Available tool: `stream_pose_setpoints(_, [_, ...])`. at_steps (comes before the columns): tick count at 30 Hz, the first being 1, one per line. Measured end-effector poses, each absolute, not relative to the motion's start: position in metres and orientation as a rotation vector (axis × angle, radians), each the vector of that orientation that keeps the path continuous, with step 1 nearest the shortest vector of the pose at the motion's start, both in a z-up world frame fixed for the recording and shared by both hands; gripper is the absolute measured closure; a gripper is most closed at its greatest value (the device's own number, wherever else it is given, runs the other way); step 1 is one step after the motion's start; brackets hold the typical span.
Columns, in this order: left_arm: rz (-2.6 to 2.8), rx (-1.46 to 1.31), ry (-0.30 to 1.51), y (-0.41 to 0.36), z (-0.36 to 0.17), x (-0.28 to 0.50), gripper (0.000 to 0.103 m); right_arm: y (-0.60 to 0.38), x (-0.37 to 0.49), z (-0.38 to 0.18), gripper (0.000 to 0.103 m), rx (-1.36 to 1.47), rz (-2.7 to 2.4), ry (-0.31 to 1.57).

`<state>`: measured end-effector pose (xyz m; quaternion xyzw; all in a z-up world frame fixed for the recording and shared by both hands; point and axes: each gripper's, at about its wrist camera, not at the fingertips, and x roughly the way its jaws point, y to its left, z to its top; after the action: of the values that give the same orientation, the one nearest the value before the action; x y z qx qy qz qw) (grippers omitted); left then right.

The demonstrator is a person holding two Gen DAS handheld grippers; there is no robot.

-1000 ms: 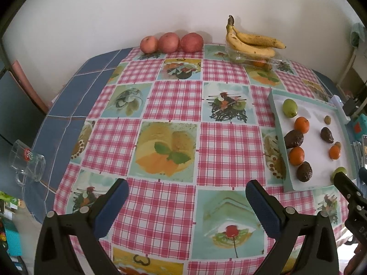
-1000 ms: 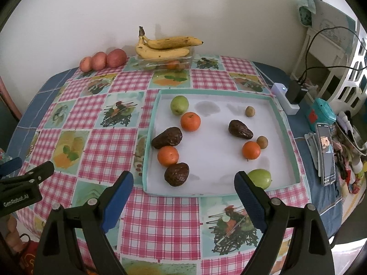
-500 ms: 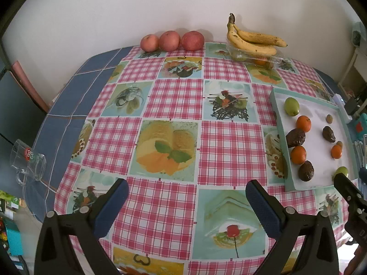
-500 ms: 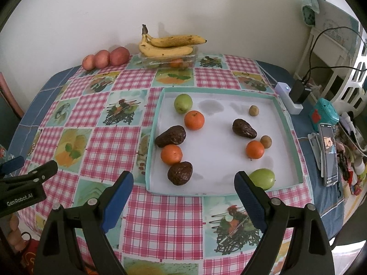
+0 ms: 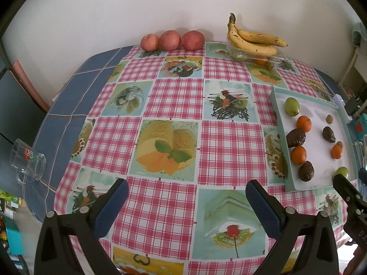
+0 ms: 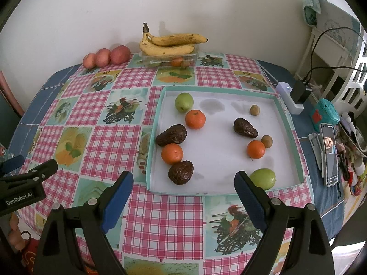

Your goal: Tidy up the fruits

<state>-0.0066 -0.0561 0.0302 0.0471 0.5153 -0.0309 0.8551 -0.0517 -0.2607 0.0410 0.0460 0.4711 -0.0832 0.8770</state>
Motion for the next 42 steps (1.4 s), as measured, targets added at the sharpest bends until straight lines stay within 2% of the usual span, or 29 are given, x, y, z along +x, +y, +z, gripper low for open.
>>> stream_pose_setpoints(42, [-0.059, 0.088, 1.086, -0.0562, 0.0299, -0.0063, 0.0, -0.2586, -0.0506, 0.0416, 0.013, 0.097, -0.18, 0.985])
